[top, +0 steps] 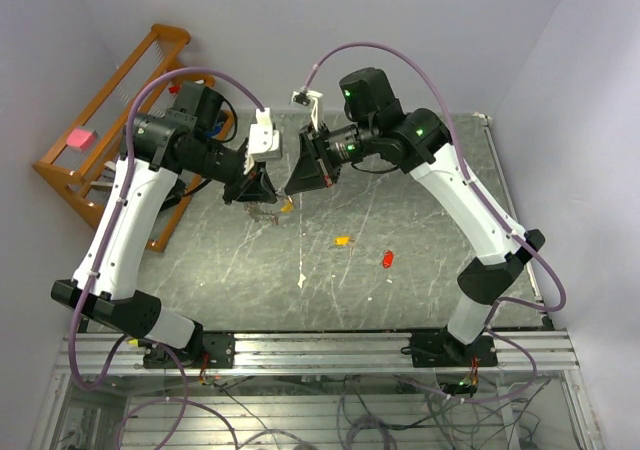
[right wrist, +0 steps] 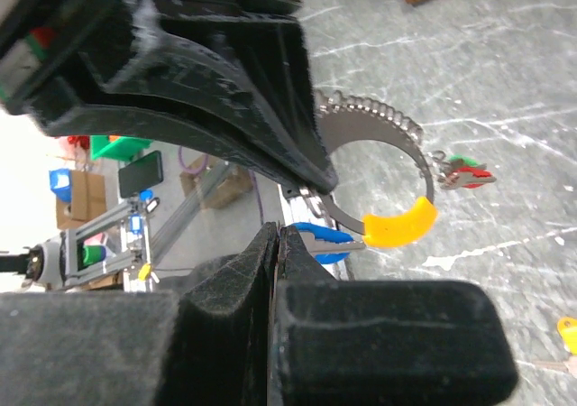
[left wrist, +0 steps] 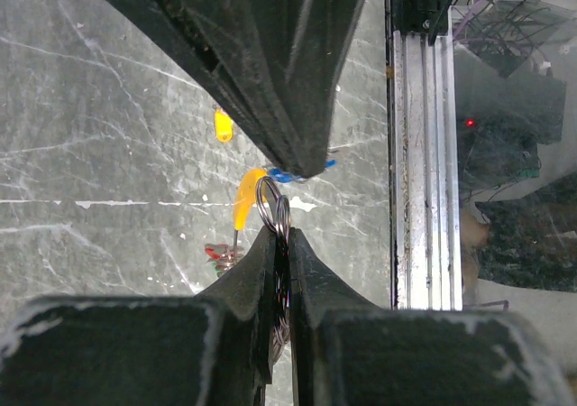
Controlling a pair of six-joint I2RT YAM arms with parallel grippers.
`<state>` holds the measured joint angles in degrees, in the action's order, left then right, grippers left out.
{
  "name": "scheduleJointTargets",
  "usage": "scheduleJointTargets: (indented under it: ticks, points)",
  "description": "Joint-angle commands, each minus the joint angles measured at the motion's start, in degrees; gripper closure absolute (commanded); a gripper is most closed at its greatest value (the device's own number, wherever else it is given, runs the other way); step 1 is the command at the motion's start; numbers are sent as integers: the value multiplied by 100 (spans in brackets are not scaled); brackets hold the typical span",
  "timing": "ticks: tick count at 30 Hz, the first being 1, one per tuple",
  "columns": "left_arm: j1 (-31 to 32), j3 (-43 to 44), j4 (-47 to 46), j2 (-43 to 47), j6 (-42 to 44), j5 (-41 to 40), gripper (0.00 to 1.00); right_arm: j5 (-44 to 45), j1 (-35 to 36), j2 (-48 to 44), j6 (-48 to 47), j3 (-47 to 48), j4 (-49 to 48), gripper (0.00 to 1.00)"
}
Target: Put the keys on the keyring
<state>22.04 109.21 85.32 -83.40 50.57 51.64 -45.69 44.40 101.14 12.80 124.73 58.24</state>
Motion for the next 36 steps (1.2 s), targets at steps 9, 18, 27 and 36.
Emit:
scheduleJointTargets:
  ticks: [9,18,27,36]
  points:
    - [41,204,-155,55,-159,28,93,1152,155,99,-14,225,400,100]
    - [19,-58,-673,87,-900,-148,93,1402,-114,-775,181,-1471,-639,100]
    - [-708,64,-1261,119,-2324,823,93,940,-672,-1283,614,-3119,-1634,100]
    - [-1070,-1148,-4121,348,-5779,3905,93,820,-671,-1181,686,-4090,-2295,100]
